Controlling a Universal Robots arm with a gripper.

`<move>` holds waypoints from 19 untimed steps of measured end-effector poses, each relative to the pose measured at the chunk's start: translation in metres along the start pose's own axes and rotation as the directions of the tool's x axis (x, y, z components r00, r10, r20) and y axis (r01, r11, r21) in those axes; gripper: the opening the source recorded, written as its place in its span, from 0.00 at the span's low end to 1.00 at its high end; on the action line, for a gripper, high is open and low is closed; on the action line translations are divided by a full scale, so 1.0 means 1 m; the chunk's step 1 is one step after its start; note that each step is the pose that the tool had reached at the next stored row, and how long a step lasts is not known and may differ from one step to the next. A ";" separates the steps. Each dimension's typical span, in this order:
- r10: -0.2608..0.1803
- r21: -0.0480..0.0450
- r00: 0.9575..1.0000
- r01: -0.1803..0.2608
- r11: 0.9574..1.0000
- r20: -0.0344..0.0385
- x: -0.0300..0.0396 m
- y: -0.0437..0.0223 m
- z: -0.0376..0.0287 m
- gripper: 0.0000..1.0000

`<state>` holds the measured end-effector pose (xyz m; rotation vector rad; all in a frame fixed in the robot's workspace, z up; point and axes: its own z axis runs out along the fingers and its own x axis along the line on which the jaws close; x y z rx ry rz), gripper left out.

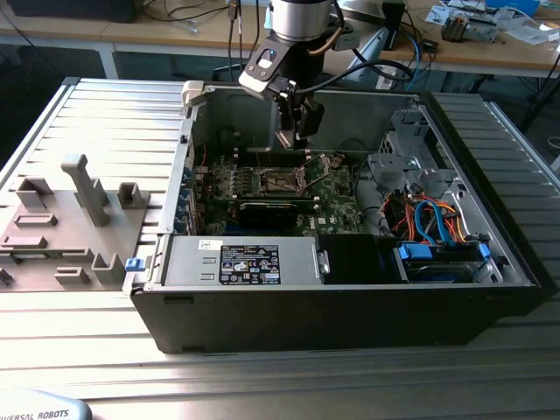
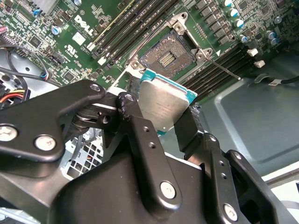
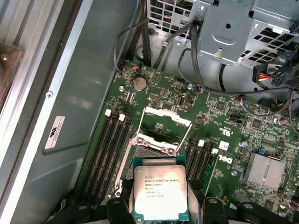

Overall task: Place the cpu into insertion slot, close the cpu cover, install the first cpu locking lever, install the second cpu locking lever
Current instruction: 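Place the cpu into insertion slot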

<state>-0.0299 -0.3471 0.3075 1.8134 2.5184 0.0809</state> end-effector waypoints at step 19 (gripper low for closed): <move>0.016 0.000 1.000 -0.016 1.000 0.001 0.0000 -0.0001 0.0015 0.54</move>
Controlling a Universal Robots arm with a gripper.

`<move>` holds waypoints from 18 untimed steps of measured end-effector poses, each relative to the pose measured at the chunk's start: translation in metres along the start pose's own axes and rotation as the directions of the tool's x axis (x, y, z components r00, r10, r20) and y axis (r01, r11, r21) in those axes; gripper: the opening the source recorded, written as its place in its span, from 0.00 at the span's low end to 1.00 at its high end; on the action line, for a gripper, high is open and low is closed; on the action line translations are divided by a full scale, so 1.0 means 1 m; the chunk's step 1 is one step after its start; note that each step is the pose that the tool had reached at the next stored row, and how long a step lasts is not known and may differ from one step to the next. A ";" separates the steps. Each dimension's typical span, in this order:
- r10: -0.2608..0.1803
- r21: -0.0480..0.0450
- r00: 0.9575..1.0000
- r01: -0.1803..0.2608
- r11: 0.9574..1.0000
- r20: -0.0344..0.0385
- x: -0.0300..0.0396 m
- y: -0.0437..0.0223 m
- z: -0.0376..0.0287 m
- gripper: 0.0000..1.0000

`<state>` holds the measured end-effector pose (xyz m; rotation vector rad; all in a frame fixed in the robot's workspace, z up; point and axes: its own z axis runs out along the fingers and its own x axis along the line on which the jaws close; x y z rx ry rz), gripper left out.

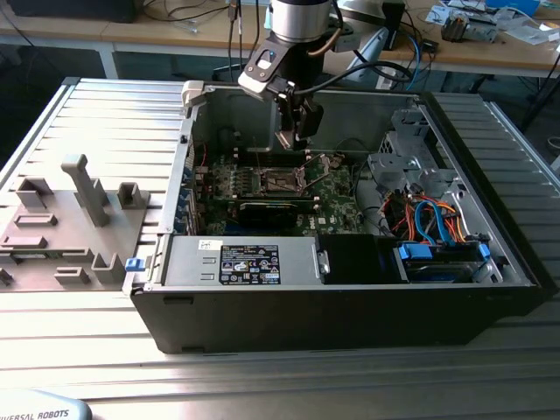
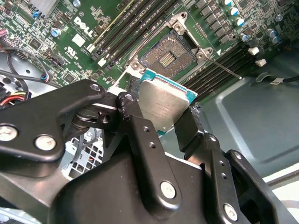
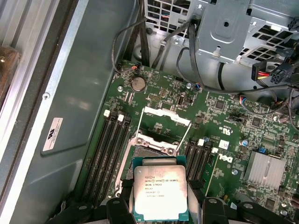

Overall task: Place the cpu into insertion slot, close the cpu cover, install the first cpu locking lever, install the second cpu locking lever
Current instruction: 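Place the cpu into insertion slot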

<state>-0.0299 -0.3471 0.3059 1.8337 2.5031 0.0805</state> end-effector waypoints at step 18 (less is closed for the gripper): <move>0.012 0.000 1.000 -0.012 1.000 0.001 0.0000 -0.0001 0.0012 0.54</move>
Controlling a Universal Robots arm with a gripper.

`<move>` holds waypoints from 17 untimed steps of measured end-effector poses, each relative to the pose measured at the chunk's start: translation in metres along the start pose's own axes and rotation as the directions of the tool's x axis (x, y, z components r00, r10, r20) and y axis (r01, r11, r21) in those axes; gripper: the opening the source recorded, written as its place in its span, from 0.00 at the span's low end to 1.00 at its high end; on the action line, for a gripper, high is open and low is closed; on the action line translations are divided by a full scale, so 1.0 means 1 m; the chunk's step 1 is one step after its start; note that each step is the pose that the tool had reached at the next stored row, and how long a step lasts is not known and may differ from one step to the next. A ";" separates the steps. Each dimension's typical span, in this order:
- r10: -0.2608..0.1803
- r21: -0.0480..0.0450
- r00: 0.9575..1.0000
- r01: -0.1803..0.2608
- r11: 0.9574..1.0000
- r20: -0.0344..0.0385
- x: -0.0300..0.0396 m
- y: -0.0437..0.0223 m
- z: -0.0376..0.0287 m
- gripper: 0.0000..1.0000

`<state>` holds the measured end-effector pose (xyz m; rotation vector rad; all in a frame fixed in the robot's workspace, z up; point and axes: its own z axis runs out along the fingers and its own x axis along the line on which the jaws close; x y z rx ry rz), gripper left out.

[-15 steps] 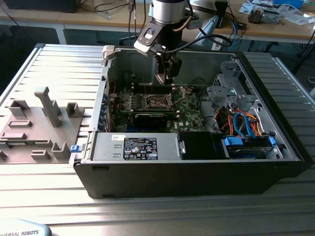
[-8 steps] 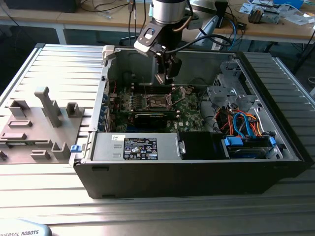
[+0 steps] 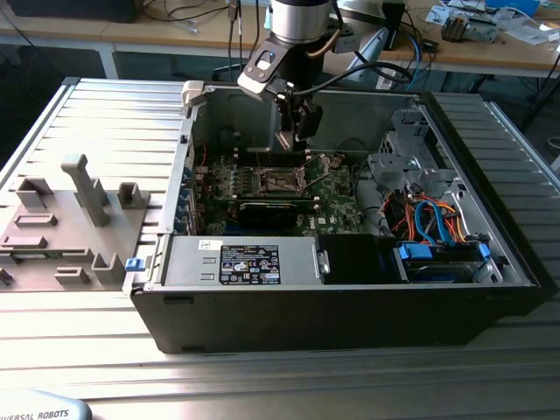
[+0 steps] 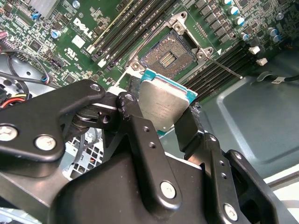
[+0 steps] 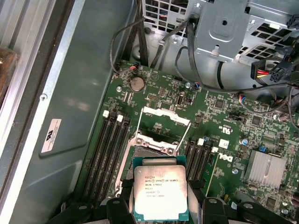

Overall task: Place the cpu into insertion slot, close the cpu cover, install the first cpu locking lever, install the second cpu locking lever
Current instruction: 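Place the cpu into insertion slot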

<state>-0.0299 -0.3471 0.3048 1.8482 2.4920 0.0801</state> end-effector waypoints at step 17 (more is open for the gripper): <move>0.031 0.000 1.000 -0.031 1.000 0.002 0.0000 -0.0003 0.0039 0.54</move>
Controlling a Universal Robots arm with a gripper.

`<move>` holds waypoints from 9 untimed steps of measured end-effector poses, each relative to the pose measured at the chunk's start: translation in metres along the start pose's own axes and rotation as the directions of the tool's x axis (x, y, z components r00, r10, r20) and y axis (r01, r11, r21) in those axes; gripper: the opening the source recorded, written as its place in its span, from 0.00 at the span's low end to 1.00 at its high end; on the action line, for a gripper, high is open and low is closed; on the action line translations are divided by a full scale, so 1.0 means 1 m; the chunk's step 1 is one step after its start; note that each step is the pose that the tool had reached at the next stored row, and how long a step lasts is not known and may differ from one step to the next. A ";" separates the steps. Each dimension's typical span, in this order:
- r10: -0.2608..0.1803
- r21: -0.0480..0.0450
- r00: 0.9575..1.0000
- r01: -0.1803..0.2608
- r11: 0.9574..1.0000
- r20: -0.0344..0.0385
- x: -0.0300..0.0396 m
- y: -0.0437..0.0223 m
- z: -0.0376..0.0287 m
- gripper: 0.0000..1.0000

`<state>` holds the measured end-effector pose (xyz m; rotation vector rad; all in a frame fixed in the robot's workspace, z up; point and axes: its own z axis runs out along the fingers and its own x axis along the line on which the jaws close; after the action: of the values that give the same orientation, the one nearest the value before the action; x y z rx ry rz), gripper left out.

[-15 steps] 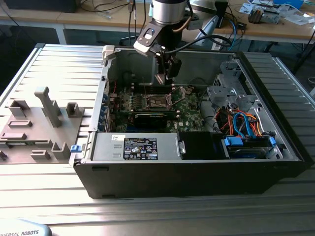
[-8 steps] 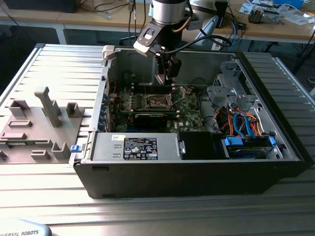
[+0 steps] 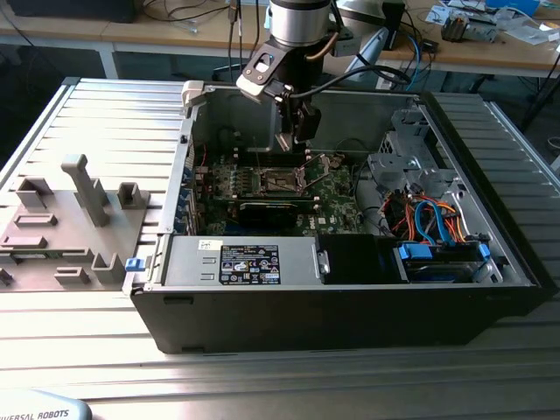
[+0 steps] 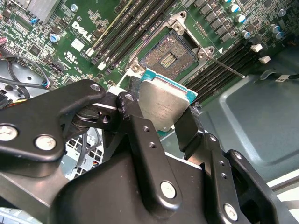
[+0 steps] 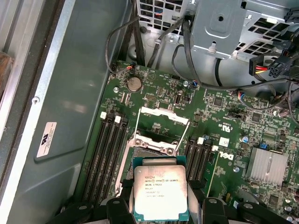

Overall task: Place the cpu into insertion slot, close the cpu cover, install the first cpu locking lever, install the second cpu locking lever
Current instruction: 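Place the cpu into insertion slot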

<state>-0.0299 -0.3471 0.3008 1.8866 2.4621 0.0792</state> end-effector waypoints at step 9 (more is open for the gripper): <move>0.002 0.000 1.000 -0.002 1.000 0.000 0.0000 0.0000 0.0000 0.54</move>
<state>-0.0299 -0.3471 0.3008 1.8888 2.4604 0.0791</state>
